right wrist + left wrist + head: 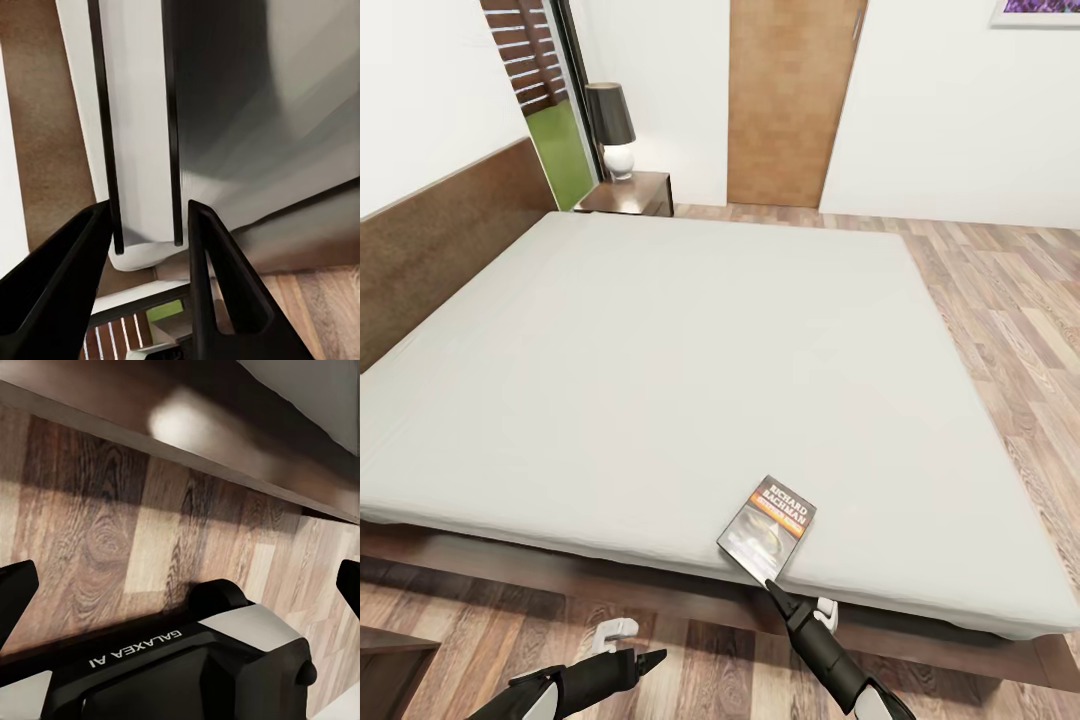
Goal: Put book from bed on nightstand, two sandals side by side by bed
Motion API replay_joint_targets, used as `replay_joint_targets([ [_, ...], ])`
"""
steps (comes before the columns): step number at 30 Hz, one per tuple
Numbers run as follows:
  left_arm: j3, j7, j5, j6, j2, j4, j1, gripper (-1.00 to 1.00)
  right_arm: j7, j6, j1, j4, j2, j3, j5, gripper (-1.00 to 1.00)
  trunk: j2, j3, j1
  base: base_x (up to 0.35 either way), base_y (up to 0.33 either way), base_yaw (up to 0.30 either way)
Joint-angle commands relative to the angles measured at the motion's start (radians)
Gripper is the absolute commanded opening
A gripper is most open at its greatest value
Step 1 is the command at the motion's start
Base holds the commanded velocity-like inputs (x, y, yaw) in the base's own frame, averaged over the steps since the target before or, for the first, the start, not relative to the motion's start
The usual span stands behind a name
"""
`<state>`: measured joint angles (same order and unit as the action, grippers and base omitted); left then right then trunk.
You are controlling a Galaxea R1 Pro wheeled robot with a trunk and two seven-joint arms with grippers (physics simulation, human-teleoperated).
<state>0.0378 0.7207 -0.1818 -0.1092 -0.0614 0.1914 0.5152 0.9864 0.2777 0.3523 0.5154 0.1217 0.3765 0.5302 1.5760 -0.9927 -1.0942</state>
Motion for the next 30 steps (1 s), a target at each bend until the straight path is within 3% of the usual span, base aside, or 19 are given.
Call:
replay_joint_targets([
  [1, 0.004, 0.005, -0.005, -0.010, 0.000, 0.000, 0.000, 1.00, 0.003, 0.011, 0.001, 0.000, 0.001, 0.005, 0.002, -1.00, -0.007, 0.003, 0.004, 0.000, 0.000, 0.000],
  [30, 0.003, 0.005, -0.005, -0.010, 0.000, 0.000, 0.000, 1.00, 0.004, 0.011, 0.001, 0.000, 0.002, 0.005, 0.002, -1.00, -0.210, 0.094, 0.115, 0.000, 0.000, 0.000],
])
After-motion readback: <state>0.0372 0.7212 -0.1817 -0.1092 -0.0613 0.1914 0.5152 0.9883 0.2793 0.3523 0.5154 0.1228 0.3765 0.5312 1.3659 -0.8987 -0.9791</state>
